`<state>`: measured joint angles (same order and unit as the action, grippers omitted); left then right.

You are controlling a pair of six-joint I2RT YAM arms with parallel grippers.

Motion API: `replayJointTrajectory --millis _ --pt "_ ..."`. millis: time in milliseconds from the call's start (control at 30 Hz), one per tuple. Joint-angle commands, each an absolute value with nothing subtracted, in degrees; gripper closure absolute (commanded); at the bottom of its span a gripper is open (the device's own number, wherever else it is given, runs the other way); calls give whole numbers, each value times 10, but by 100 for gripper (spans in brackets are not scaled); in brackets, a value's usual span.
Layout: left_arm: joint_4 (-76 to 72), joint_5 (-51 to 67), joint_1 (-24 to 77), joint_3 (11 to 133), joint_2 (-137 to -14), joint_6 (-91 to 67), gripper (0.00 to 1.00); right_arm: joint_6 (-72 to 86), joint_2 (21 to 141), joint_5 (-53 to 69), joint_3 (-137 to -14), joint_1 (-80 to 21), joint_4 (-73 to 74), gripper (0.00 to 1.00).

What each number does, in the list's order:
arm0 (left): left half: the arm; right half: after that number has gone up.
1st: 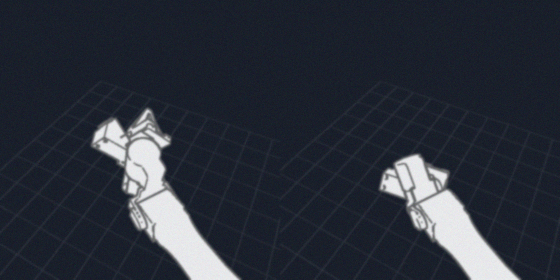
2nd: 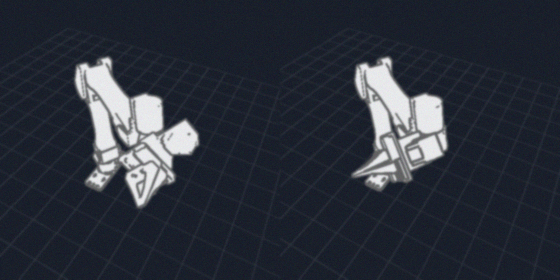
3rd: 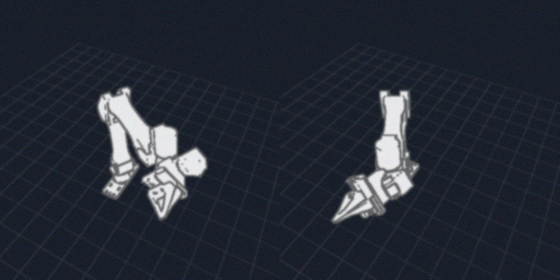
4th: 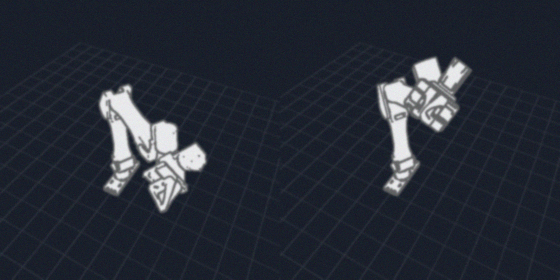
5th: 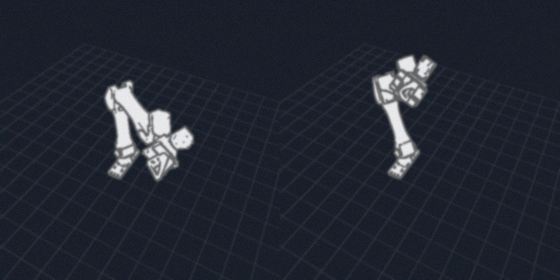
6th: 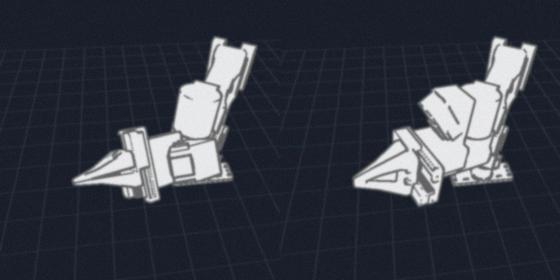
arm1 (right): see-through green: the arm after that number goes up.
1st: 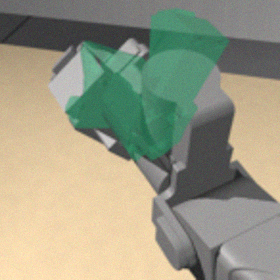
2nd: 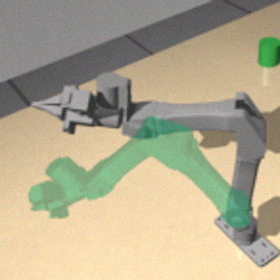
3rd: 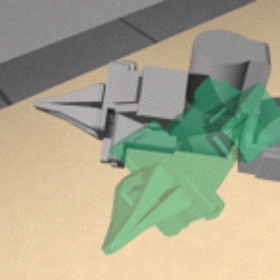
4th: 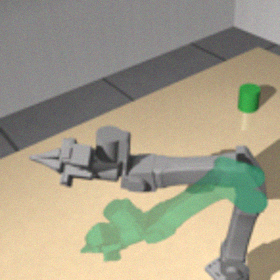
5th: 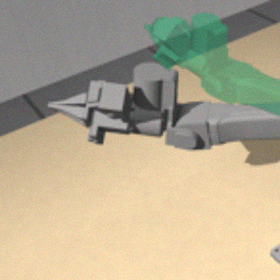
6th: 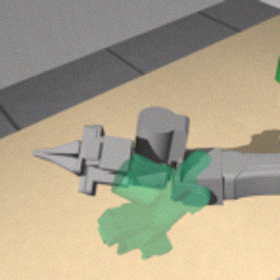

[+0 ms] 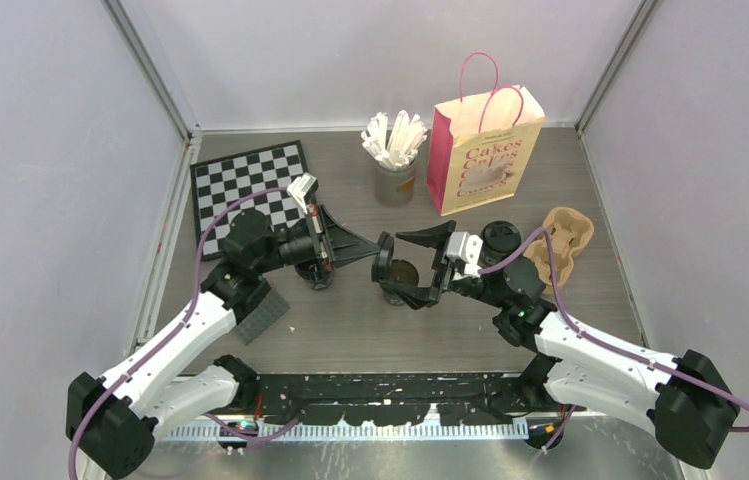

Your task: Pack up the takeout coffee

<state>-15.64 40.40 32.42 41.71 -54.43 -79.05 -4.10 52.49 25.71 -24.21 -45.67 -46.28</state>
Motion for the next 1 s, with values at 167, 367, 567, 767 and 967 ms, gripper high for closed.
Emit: replayJointTrajectory --millis 167,367,567,767,967 --pt "-186 388 341 414 -528 -785 100 -28 528 272 -245 -461 -503 1" --pt "-186 381 349 414 -533 -784 100 -27 525 264 -244 -461 -503 7" --pt "-173 365 349 417 -530 -775 100 -18 521 262 -241 -460 -504 11" --pt "-97 349 349 452 -525 -717 85 -2 516 244 -241 -460 -493 13" --pt "39 307 349 530 -516 -606 64 26 512 220 -240 -461 -468 17"
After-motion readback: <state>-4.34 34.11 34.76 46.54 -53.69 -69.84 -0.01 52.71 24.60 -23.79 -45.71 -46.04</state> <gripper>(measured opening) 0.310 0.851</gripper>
